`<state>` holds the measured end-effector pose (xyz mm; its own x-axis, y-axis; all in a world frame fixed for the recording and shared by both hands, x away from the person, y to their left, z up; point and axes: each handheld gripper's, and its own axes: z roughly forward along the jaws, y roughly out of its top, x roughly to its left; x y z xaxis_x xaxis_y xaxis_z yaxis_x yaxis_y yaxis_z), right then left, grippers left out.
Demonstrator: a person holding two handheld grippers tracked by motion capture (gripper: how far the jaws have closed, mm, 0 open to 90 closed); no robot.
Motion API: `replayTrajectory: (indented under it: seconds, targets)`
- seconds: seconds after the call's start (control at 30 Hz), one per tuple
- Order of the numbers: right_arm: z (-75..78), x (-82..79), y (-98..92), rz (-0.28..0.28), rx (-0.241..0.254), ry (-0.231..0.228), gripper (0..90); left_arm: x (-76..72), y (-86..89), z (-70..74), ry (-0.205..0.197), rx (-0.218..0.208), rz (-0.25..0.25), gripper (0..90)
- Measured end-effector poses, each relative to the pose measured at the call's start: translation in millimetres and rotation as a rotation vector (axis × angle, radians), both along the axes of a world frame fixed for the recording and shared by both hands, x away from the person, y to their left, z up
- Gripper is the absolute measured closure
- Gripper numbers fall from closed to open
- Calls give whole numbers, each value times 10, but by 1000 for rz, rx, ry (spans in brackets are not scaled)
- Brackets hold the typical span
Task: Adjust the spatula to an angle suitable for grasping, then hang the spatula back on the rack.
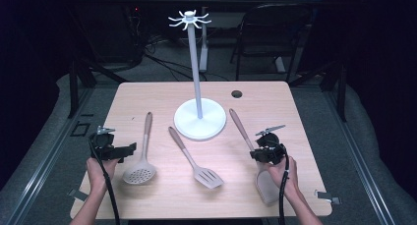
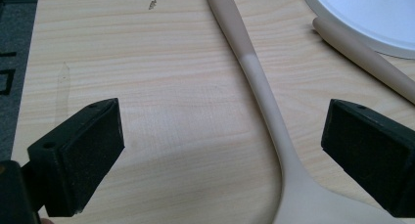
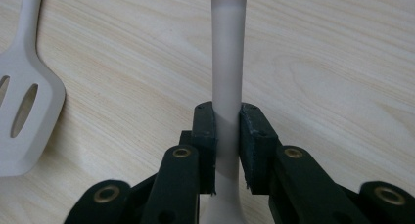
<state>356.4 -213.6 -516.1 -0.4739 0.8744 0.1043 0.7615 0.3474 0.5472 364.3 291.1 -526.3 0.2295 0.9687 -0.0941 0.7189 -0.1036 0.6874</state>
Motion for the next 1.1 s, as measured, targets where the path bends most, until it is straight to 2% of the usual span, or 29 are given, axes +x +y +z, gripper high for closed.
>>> replayTrajectory:
  seconds: [0.07, 0.13, 0.2, 0.23, 0.33, 0.73, 0.87, 1.1]
  targets:
    - [3, 0, 7, 9, -1, -6, 786, -4, 0, 4, 0, -2, -1, 19]
    - [21, -6, 24, 12, -22, -14, 786, -14, 0, 6, -4, -2, -1, 20]
    - [29, -9, 42, 19, -7, -23, 786, -19, -2, 7, -4, -2, 0, 20]
    - [37, -9, 40, 25, -19, -29, 786, -20, -4, 8, -4, -4, 0, 20]
    - [47, -15, 53, 28, -3, -39, 786, -21, -12, 15, -5, -5, -4, 20]
    - [113, -68, 73, 41, -1, -72, 786, -34, -96, 56, -20, -13, -24, 21]
    - [162, -85, 136, 63, 3, -102, 786, -53, -129, 98, -32, -19, -40, 20]
    - [194, -93, 230, 100, 4, -122, 786, -79, -203, 176, -49, -32, -62, 1]
